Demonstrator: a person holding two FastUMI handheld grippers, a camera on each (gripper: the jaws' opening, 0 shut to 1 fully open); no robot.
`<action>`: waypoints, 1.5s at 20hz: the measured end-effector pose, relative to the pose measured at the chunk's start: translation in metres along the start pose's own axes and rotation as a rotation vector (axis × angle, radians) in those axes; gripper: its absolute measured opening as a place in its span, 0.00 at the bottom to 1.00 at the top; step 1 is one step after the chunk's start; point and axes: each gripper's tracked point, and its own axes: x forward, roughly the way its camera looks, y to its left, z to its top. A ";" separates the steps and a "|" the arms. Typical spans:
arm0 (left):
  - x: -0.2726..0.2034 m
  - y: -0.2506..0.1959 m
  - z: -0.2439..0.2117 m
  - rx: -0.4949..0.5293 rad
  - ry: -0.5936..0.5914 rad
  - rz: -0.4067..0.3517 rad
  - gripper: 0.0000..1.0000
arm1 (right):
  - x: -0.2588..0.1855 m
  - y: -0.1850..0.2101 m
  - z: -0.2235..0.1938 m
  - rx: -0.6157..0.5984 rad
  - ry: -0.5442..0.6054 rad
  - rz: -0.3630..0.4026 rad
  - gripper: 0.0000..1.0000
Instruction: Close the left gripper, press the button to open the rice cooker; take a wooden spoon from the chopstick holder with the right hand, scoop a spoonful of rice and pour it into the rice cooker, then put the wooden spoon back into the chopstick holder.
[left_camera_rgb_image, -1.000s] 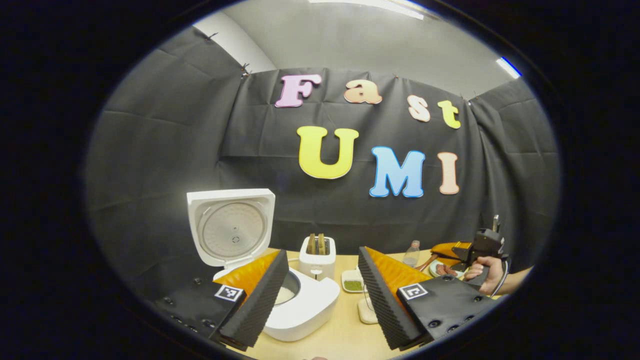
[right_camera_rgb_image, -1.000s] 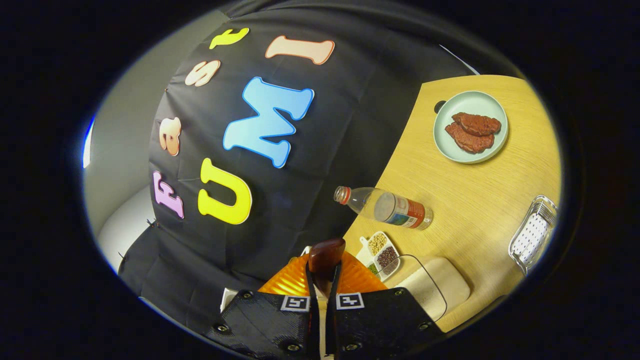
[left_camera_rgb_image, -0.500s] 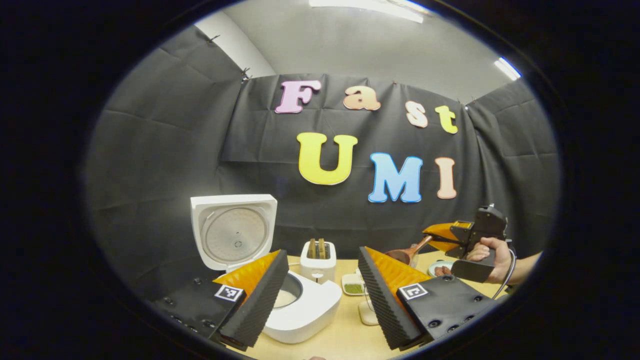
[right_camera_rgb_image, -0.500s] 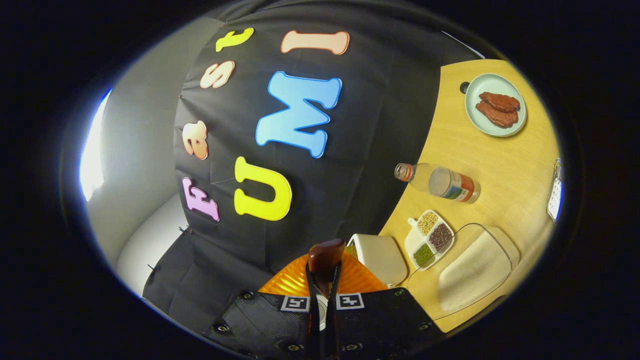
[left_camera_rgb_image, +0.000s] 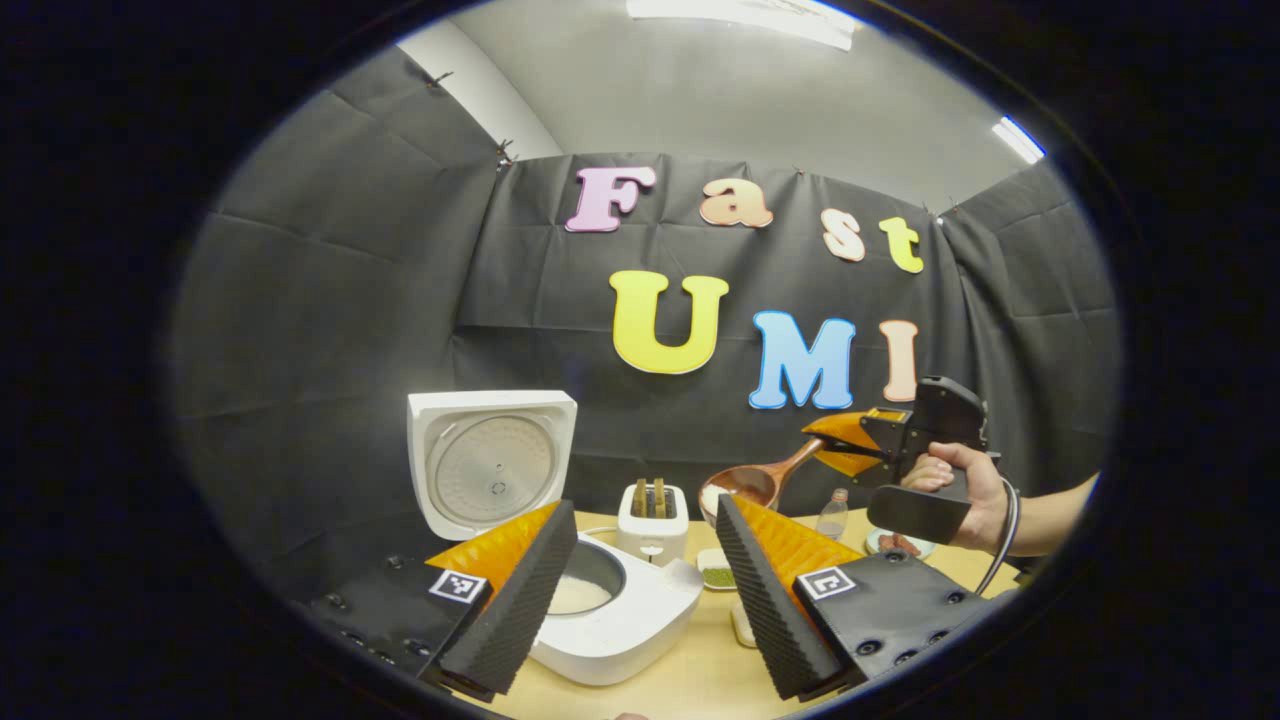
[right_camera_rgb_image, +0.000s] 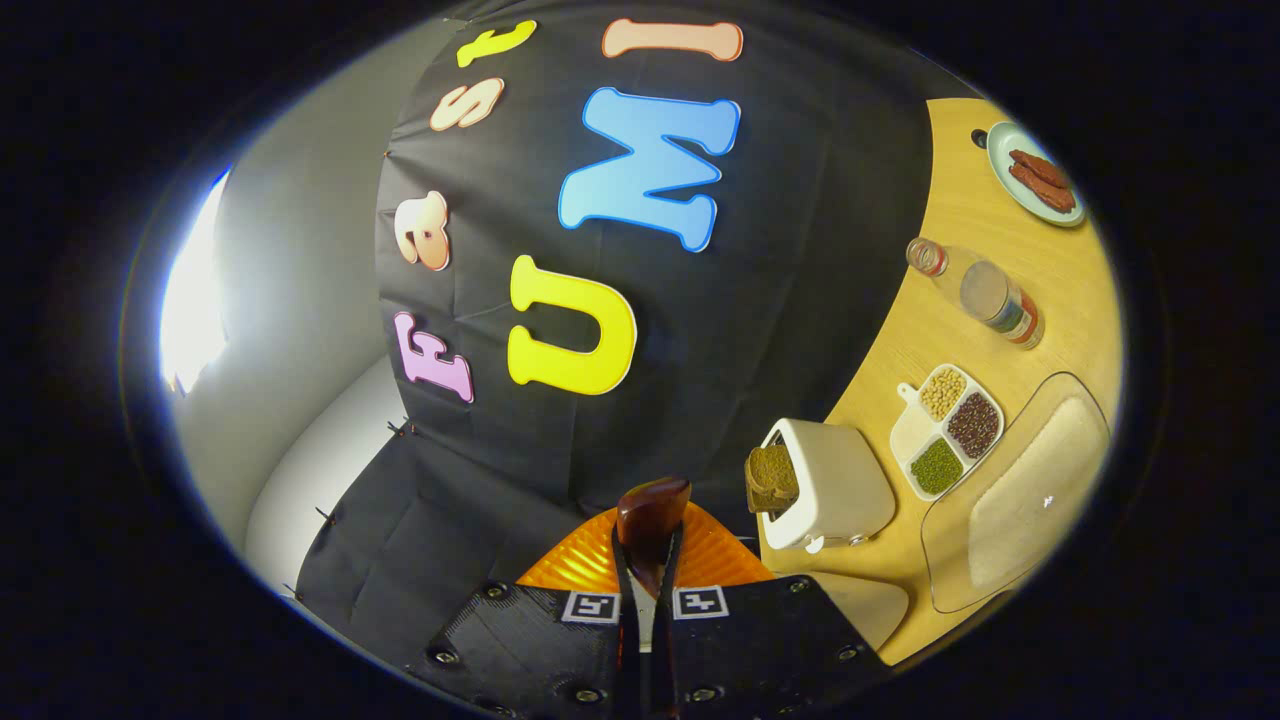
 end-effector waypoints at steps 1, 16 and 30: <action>-0.002 0.002 -0.001 0.004 0.000 0.002 0.96 | 0.007 0.003 -0.007 -0.002 0.015 0.003 0.05; -0.013 0.040 -0.016 -0.025 0.016 0.078 0.97 | 0.124 0.011 -0.111 -0.248 0.228 -0.023 0.05; -0.030 0.055 -0.019 -0.030 0.016 0.109 0.97 | 0.161 0.017 -0.207 -0.828 0.381 0.015 0.05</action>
